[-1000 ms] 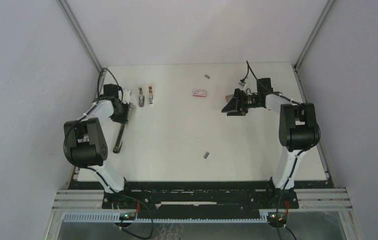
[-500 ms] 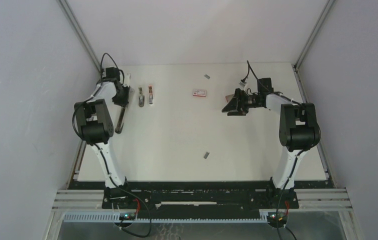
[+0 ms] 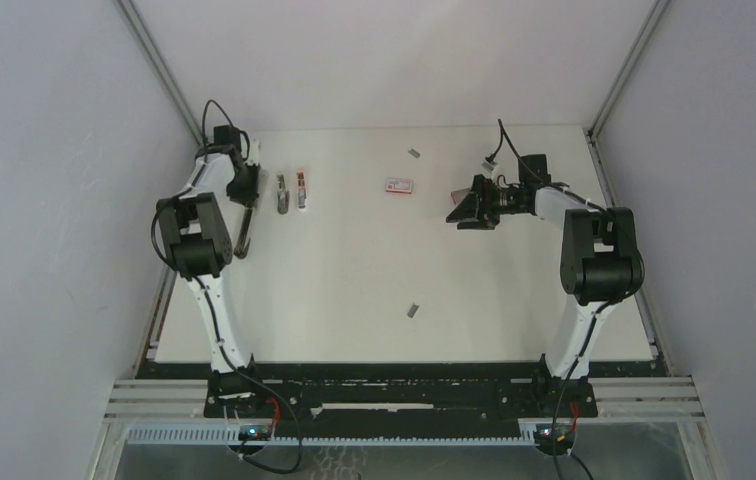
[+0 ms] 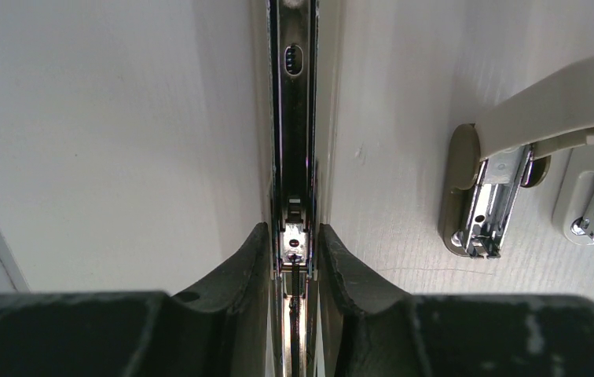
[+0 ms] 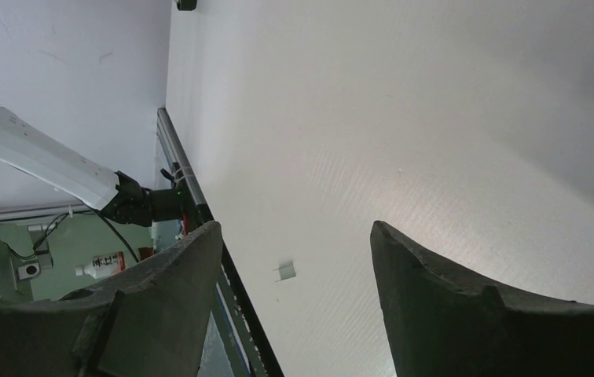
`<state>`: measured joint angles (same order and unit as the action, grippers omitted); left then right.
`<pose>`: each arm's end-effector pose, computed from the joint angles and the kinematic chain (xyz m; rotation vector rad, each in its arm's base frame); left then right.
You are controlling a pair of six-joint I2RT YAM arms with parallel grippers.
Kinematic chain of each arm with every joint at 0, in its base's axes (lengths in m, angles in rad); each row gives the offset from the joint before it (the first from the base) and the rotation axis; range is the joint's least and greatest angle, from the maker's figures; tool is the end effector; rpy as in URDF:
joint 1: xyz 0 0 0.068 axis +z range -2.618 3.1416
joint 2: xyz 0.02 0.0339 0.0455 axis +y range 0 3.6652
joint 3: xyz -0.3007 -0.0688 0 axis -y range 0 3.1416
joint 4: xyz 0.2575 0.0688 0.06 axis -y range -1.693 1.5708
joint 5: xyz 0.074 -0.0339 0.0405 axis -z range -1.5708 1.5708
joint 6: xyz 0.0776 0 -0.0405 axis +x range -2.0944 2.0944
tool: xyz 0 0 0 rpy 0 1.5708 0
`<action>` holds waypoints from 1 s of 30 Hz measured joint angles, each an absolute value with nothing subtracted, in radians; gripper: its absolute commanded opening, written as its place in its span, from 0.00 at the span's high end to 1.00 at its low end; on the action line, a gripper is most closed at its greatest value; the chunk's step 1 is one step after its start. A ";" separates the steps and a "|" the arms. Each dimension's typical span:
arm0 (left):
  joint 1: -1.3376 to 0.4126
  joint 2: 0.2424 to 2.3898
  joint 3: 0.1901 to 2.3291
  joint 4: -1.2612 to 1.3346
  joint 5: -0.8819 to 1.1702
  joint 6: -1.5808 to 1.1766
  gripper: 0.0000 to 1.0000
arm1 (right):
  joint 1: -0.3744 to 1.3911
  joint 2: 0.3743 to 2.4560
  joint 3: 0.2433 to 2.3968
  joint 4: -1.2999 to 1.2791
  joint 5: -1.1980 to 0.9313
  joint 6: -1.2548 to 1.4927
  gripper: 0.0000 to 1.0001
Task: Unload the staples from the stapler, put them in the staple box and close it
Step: Place the stapler at the center of the board, then adjust the staple at the center of the board.
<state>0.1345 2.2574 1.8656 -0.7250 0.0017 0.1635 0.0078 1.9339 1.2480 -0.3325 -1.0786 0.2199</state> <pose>0.5332 0.0720 0.1669 0.0395 2.6907 0.0900 0.4216 0.0717 0.1837 -0.1469 2.3663 1.4651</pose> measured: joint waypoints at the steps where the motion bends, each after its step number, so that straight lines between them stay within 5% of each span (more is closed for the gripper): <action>1: 0.134 2.257 1.866 -0.727 0.001 0.163 0.68 | 0.008 1.934 1.248 -0.332 -1.078 0.220 0.30; 9: 0.134 2.257 1.866 -0.748 -0.020 0.157 0.36 | 0.007 1.914 1.248 -0.336 -1.071 0.213 0.22; 12: 0.134 2.257 1.866 -0.748 -0.025 0.154 0.28 | 0.007 1.888 1.254 -0.372 -1.054 0.180 0.00; 25: 0.134 2.042 1.820 -0.730 -0.027 0.152 0.01 | 0.008 1.829 1.459 -0.578 -0.792 -0.004 0.00; 30: 0.134 1.866 1.708 -0.689 -0.024 0.160 0.00 | 0.008 1.823 1.552 -0.618 -0.632 -0.052 0.03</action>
